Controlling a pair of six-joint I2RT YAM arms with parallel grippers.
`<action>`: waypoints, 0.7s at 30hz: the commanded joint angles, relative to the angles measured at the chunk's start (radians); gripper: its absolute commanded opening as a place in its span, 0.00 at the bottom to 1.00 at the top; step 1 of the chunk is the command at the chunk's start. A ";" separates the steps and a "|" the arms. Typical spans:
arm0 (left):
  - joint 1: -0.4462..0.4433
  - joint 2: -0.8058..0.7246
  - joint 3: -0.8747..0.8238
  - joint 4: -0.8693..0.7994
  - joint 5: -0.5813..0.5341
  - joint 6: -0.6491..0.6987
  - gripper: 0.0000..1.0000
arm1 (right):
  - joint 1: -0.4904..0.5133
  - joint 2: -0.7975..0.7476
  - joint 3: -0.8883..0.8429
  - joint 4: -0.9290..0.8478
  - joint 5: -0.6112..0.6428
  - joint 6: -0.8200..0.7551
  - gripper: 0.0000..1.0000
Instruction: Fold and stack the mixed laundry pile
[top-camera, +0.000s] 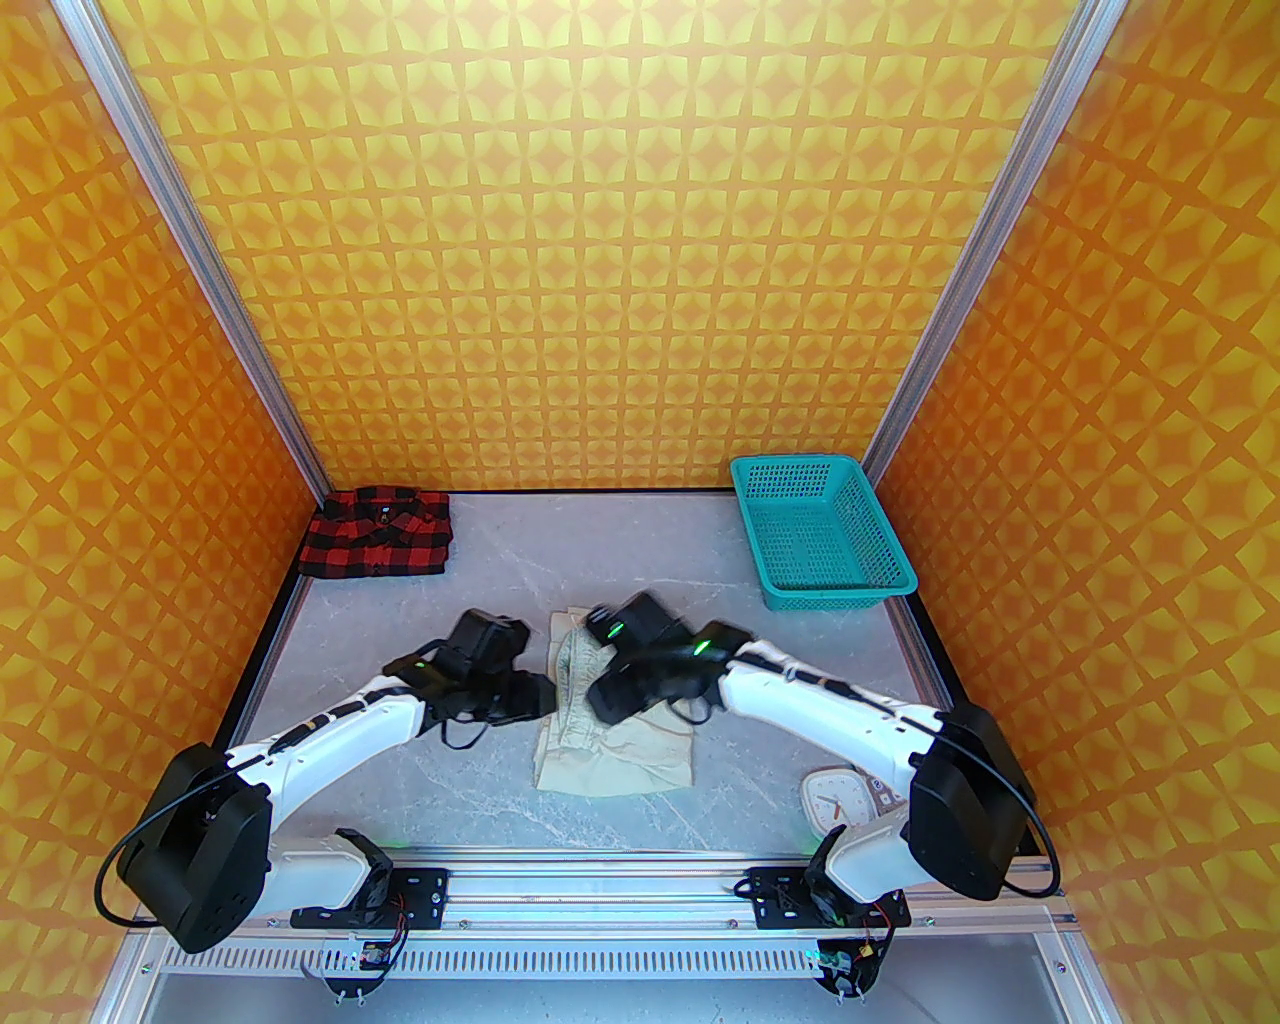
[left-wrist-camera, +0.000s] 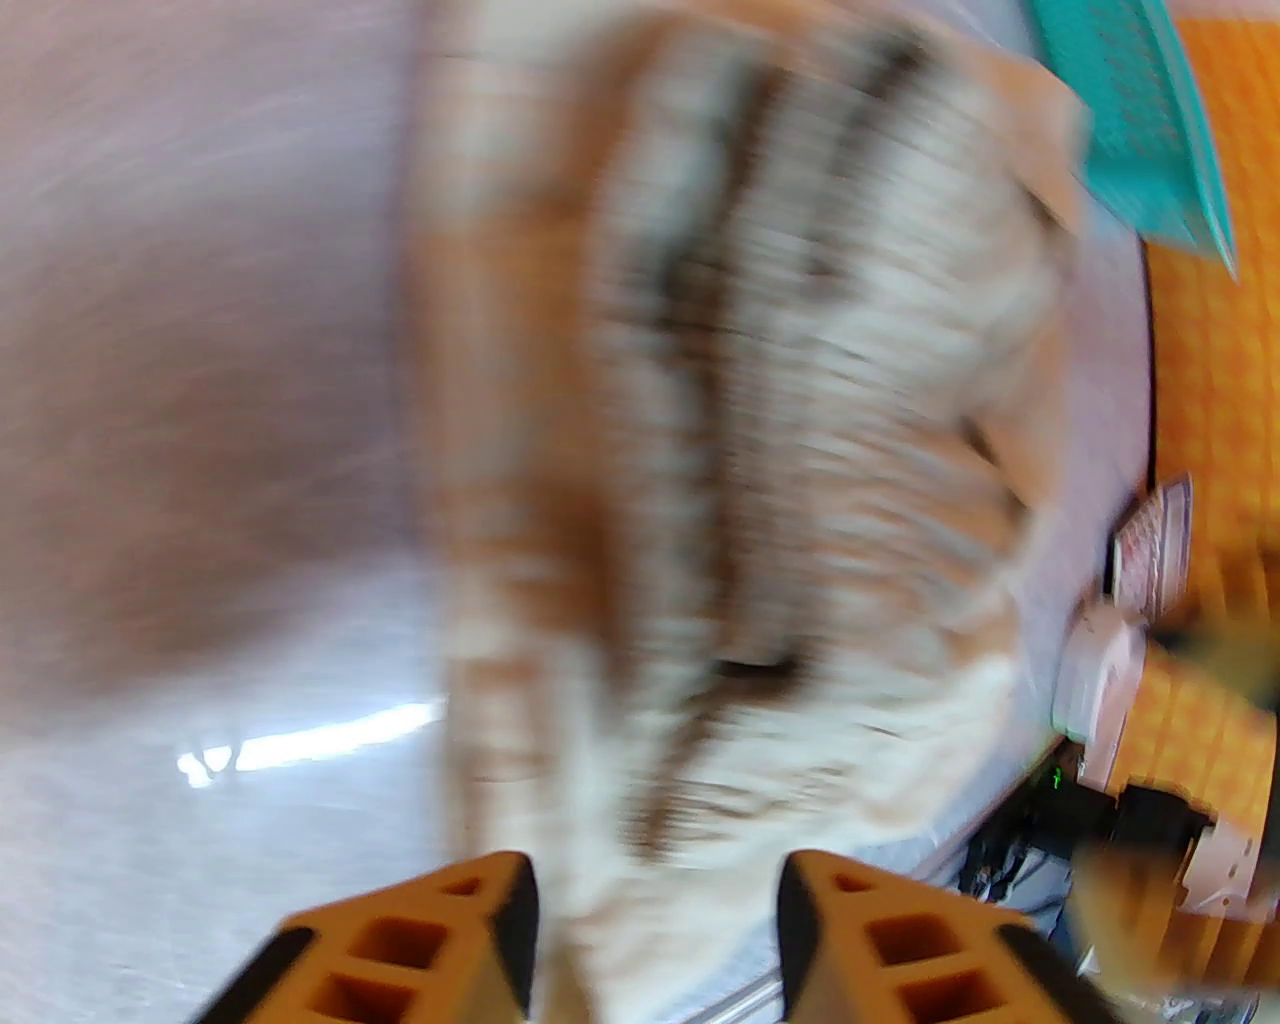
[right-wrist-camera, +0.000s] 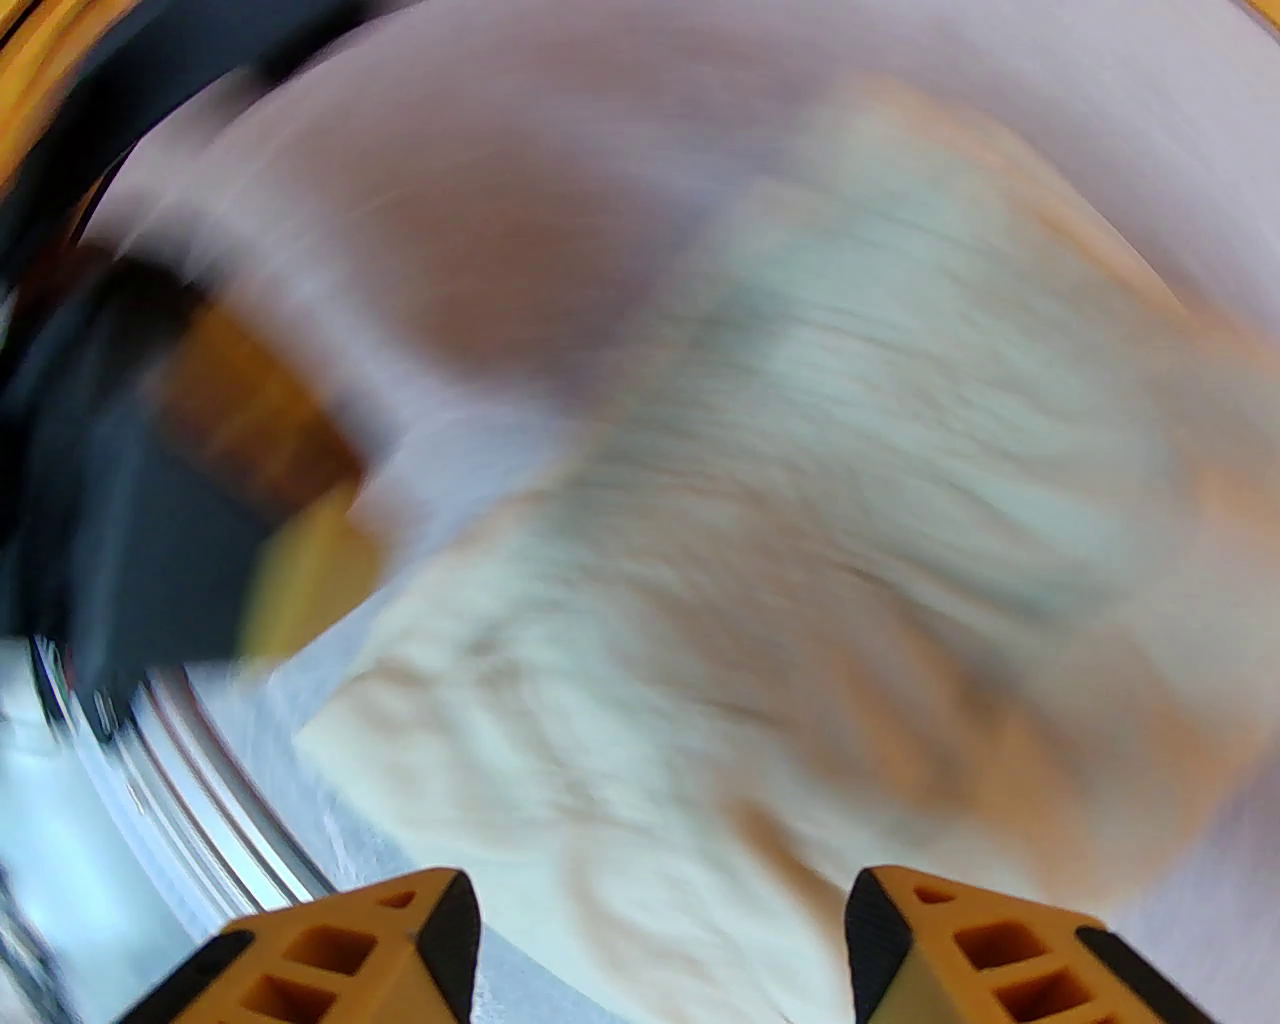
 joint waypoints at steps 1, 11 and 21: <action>0.074 -0.048 -0.058 0.039 0.069 0.019 0.54 | 0.058 0.015 -0.035 0.086 0.044 -0.276 0.66; 0.209 -0.085 -0.170 0.142 0.173 0.004 0.67 | 0.176 0.120 -0.116 0.214 0.077 -0.513 0.74; 0.232 -0.077 -0.189 0.159 0.184 -0.018 0.70 | 0.217 0.254 -0.149 0.314 0.213 -0.561 0.72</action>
